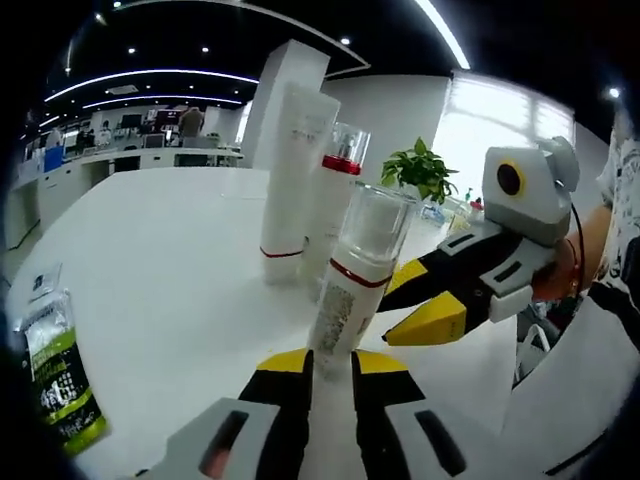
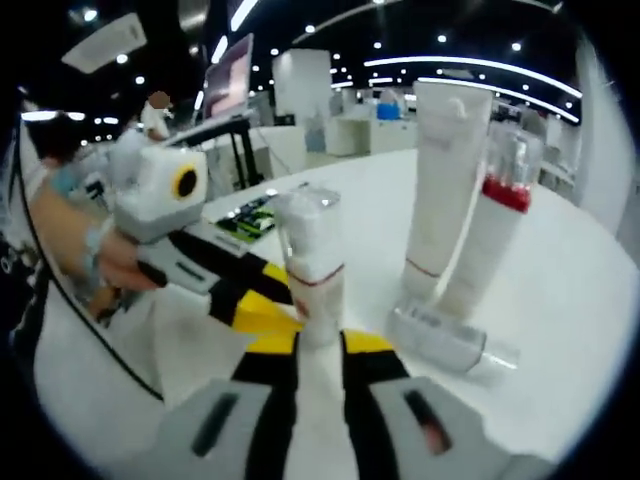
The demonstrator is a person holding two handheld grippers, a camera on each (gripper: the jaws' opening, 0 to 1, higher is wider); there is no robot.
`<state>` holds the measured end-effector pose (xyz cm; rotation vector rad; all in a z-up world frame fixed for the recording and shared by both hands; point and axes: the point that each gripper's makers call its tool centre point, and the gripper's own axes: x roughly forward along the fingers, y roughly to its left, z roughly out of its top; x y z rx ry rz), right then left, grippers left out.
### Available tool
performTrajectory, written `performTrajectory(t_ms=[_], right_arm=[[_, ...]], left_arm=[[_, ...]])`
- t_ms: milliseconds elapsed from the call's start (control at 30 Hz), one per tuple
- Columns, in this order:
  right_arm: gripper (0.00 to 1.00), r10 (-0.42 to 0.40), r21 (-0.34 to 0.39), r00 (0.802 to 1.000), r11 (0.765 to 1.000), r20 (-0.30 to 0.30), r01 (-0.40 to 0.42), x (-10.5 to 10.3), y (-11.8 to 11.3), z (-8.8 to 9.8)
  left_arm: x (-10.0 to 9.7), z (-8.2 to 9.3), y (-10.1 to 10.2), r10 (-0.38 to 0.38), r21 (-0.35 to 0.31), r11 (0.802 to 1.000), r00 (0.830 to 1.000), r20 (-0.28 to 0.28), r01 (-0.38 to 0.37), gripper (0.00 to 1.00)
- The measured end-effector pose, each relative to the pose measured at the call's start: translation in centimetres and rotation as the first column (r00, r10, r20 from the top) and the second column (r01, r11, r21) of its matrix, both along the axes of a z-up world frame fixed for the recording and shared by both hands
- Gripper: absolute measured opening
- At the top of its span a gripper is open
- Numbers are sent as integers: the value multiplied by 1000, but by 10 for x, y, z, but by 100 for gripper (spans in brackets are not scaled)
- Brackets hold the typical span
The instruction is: Arrange the skincare products in the storage area until every visible bottle or jar stands upright without overlapping.
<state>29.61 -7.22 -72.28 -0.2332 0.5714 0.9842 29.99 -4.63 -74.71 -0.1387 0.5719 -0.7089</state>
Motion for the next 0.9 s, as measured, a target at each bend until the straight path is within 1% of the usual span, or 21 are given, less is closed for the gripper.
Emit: performTrajectory(t_ms=[133,233,333,500,633,767,900], right_arm=[[14,-20,-11,1000,1000,-10,20,0,-9,-4],[14,-41,-18,999,999,-23,40,-2,-16,-8],[14,-53,-25,998,998,-32,53,-4,-21,-11],[14,-90,-37,995,995,-49,89,-6,-37,-17],[14,-133,-53,987,990,-95,128,-7,-49,-24],[15,-155,-62,982,987,-104,149,-7,-58,-27],[15,-174,-72,979,983,-110,166,-9,-65,-29]], left_arm=[[11,1,-1,-9,16,1000,1000,10,9,16],[18,-1,-2,-24,42,999,1000,18,23,15],[23,-1,-3,-33,50,998,999,22,32,15],[34,-3,-5,-63,95,994,997,37,59,13],[41,-2,-10,-77,101,992,996,45,73,12],[47,-2,-12,-85,118,990,995,52,78,12],[51,-3,-13,-82,117,990,995,56,75,12]])
